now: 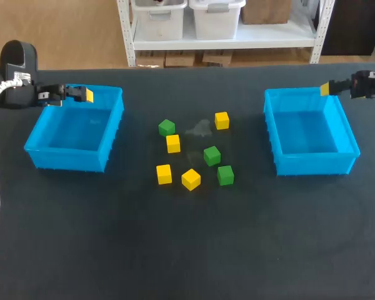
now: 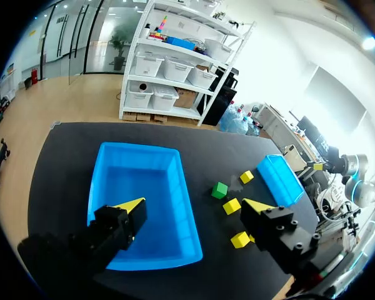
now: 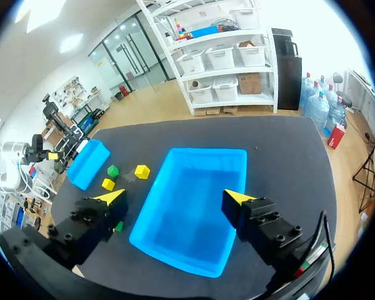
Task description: Put the green cubes in the right bin and the yellow cubes in the left bin.
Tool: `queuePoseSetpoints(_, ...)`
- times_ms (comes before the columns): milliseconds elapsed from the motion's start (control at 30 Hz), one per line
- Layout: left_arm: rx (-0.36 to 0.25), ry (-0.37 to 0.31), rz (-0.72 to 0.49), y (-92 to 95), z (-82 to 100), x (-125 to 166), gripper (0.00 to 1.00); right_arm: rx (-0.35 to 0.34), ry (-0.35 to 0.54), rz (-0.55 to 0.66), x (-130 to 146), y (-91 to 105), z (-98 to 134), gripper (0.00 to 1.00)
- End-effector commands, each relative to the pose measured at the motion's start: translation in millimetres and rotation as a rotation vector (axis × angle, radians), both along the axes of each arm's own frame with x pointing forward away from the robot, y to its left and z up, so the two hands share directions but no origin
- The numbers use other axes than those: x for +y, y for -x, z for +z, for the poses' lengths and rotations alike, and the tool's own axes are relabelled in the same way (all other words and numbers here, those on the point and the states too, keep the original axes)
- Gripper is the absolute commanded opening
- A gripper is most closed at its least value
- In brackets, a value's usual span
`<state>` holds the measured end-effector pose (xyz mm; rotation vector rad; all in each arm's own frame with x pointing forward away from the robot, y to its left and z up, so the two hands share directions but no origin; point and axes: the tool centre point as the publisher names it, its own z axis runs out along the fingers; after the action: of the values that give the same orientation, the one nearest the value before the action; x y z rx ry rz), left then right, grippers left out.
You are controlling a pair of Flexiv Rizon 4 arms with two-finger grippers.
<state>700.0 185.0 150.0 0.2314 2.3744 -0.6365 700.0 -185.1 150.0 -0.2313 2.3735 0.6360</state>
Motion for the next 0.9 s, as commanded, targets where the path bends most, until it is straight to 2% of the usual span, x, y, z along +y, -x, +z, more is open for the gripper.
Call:
queuePoseSetpoints(33, 0.0, 0.0, 0.0, 0.0, 0.0, 0.0, 1.0, 0.0, 0.0, 0.0, 0.0, 0.0, 0.0, 1.0)
queuePoseSetpoints(800, 0.0, 0.0, 0.0, 0.0, 0.0, 0.0, 1.0, 0.0, 0.0, 0.0, 0.0, 0.0, 0.0, 1.0)
queuePoseSetpoints(900, 0.0, 0.0, 0.0, 0.0, 0.0, 0.0, 1.0, -0.019, 0.007, -0.008, 3.9, -7.6, 7.3, 1.0)
